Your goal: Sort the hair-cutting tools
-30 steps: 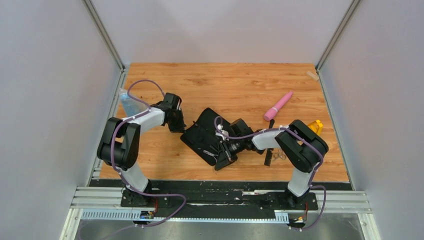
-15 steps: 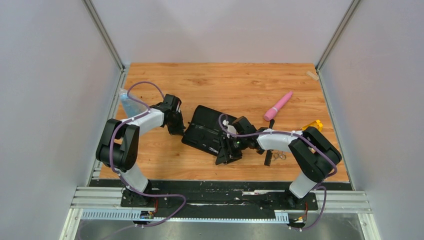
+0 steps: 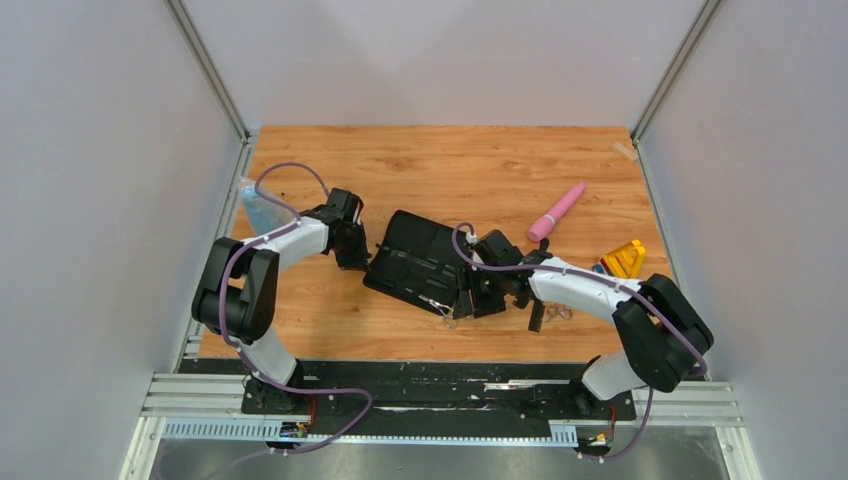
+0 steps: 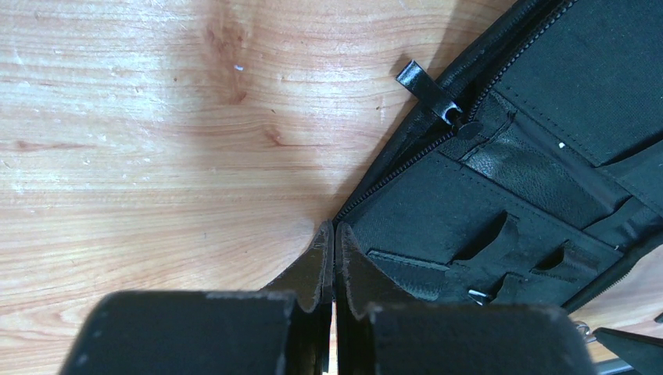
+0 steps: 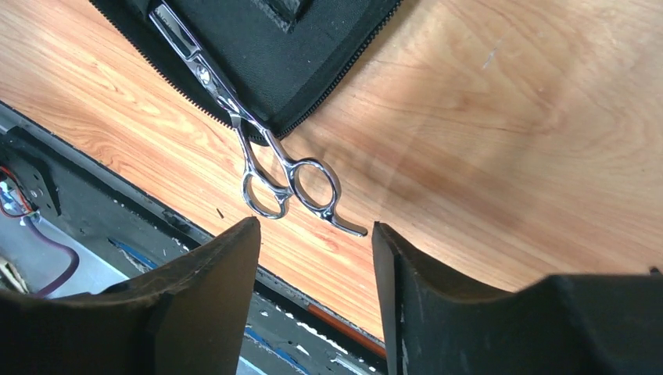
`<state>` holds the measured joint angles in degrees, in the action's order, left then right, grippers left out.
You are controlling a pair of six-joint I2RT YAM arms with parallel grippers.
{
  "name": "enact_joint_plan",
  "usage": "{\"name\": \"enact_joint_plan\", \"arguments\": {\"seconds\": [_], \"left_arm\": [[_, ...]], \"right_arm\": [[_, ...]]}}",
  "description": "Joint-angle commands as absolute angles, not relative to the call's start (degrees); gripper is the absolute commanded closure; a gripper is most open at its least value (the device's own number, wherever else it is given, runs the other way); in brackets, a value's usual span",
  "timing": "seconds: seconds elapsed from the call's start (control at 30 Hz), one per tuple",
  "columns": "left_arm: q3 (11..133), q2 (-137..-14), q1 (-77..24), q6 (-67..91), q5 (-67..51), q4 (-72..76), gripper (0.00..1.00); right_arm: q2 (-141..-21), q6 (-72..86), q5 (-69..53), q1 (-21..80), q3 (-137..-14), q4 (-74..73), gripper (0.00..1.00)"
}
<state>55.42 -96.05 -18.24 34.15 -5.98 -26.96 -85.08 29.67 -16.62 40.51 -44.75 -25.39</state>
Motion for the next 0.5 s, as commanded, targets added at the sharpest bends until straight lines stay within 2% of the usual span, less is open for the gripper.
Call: {"name": "enact_joint_plan", "arguments": {"seconds": [0.0,0.47], "left_arm": [[54.49,-96.58,-18.37,31.73,-3.42,-32.94,0.99],[55.4,-97.27,-18.37,30.04,-4.0,-33.39,0.99]], "right_arm": [[-83.43,29.55,-13.34,41.52,-46.79,-27.27,0.46],[-88.65,27.3,-10.1,42.63,-48.34,-26.94,0.67]]}}
